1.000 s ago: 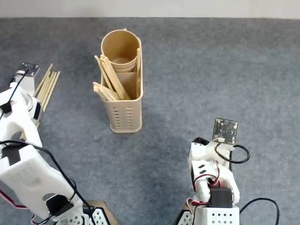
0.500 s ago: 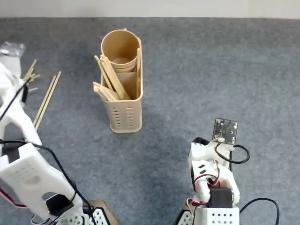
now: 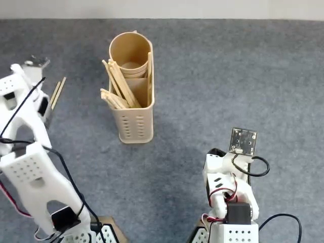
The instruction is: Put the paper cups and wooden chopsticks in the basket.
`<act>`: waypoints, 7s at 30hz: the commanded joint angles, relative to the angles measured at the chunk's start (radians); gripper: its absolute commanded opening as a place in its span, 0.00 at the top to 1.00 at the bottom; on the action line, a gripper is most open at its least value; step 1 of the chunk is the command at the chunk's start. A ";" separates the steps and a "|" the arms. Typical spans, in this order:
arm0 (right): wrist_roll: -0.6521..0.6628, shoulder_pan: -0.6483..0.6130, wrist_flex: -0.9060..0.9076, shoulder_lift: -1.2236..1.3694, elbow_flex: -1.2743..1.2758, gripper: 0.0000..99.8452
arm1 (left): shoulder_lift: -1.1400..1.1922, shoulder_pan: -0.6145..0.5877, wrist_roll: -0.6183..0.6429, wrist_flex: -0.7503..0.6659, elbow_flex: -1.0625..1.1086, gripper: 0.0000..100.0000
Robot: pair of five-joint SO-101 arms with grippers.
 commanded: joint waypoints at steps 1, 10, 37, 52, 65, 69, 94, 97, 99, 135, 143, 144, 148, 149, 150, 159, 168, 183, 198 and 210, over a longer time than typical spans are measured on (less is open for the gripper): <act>0.009 0.010 -0.002 -0.001 0.160 1.00 | 0.045 -0.008 0.051 -0.035 -0.053 0.85; 0.009 0.010 -0.002 -0.001 0.160 1.00 | 0.168 -0.038 0.051 -0.034 -0.202 0.85; 0.009 0.010 -0.002 -0.001 0.160 1.00 | 0.346 -0.033 0.049 -0.135 -0.257 0.85; 0.009 0.010 -0.002 -0.001 0.160 1.00 | 0.073 0.024 0.014 0.183 -0.478 1.00; 0.009 0.010 -0.002 -0.001 0.160 1.00 | -0.768 0.051 0.196 0.196 -0.295 1.00; 0.009 0.010 -0.002 -0.001 0.160 1.00 | -1.109 0.229 0.198 0.192 0.068 1.00; 0.009 0.010 -0.002 -0.001 0.160 1.00 | -1.395 0.828 0.569 -0.829 0.779 0.99; 0.009 0.010 -0.002 -0.001 0.160 1.00 | -1.395 0.826 0.568 -0.847 0.817 0.99; 0.009 0.010 -0.002 -0.001 0.160 1.00 | -1.397 0.825 0.565 -0.847 0.820 0.99; 0.009 0.010 -0.002 -0.001 0.160 1.00 | -1.397 0.720 0.697 -0.822 0.817 0.83; 0.009 0.010 -0.002 -0.001 0.160 1.00 | -1.311 0.216 0.603 -0.769 0.792 0.83; 0.009 0.010 -0.002 -0.001 0.160 1.00 | -1.262 0.163 0.531 -0.769 0.791 0.83; 0.009 0.010 -0.002 -0.001 0.160 1.00 | -1.035 -0.027 0.302 -0.773 0.782 0.83; 0.009 0.010 -0.002 -0.001 0.160 1.00 | -0.975 -0.065 0.269 -0.772 0.762 0.83; 0.009 0.010 -0.002 -0.001 0.160 1.00 | -0.917 -0.104 0.236 -0.772 0.737 0.83; 0.009 0.010 -0.002 -0.001 0.160 1.00 | -0.469 -0.228 -0.040 -0.738 0.421 0.82; 0.009 0.010 -0.002 -0.001 0.160 1.00 | -0.153 -0.220 -0.235 -0.546 0.140 0.76; 0.009 0.010 -0.002 -0.001 0.160 1.00 | 0.148 -0.266 -0.358 -0.454 -0.151 0.74; 0.009 0.010 -0.002 -0.001 0.160 1.00 | 0.305 -0.232 -0.439 -0.351 -0.151 0.98; 0.009 0.010 -0.002 -0.001 0.160 1.00 | 0.208 -0.240 -0.293 -0.342 -0.159 0.83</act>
